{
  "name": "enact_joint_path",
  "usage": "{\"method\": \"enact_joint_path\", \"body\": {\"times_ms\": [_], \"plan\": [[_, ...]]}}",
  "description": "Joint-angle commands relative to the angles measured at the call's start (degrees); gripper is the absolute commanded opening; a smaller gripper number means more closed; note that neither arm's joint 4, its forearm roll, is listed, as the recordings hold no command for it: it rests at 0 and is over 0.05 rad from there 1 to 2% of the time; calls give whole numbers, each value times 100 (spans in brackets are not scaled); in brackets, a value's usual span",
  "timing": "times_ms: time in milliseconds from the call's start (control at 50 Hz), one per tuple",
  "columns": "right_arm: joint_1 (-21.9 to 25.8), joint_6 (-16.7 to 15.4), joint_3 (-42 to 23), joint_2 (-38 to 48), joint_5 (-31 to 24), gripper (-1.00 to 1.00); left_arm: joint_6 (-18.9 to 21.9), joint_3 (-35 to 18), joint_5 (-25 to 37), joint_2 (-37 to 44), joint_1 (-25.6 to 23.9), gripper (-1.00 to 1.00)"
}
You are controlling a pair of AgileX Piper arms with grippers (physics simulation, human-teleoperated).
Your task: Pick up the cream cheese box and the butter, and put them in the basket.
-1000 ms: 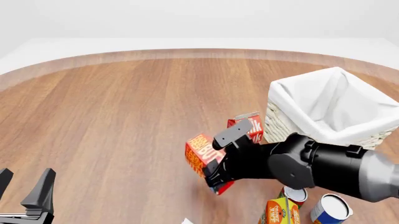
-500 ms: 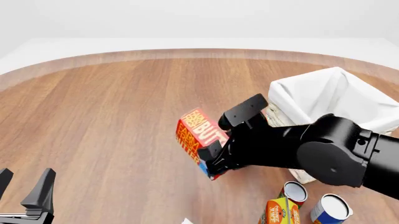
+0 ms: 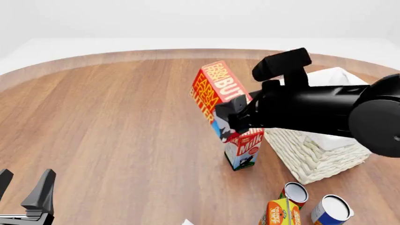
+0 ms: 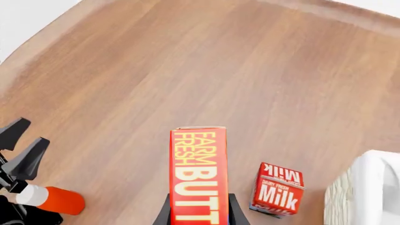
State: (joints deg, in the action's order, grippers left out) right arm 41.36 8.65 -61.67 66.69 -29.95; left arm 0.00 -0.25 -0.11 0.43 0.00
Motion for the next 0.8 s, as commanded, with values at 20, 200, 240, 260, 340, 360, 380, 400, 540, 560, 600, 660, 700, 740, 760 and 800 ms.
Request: {"method": "enact_joint_path", "body": {"times_ms": [20,200,240,260,340,360,380,400,540,560,600,660,700,740,760,800], "plan": [[-503,342,-531,-266,-132,-100,0,0,0,0,0,100],[-858,822,-804,-334,-233,-100,0,0,0,0,0,100],[-998,792,-901,-332,-267,-100,0,0,0,0,0,100],[-1057,787,-915,-338,-262,-100,0,0,0,0,0,100],[-1172,845,-893,-333,-235,-100,0,0,0,0,0,100],[-1191,831,-896,-344,-232,-100,0,0,0,0,0,100],[-1205,830,-908,-361,-237,-100,0,0,0,0,0,100],[-1217,835,-915,-372,-240,-100,0,0,0,0,0,100],[-1390,831,-1009,-483,-280,-100,0,0,0,0,0,100],[-1503,794,-998,-519,-256,-100,0,0,0,0,0,100],[-1600,842,-982,-525,-235,-100,0,0,0,0,0,100],[-1848,893,-881,-523,-148,-100,0,0,0,0,0,100],[-1981,876,-836,-498,-107,-100,0,0,0,0,0,100],[-2048,917,-804,-511,-83,-100,0,0,0,0,0,100],[-2048,917,-804,-511,-83,-100,0,0,0,0,0,100],[-2126,945,-760,-549,-55,-100,0,0,0,0,0,100]]}}
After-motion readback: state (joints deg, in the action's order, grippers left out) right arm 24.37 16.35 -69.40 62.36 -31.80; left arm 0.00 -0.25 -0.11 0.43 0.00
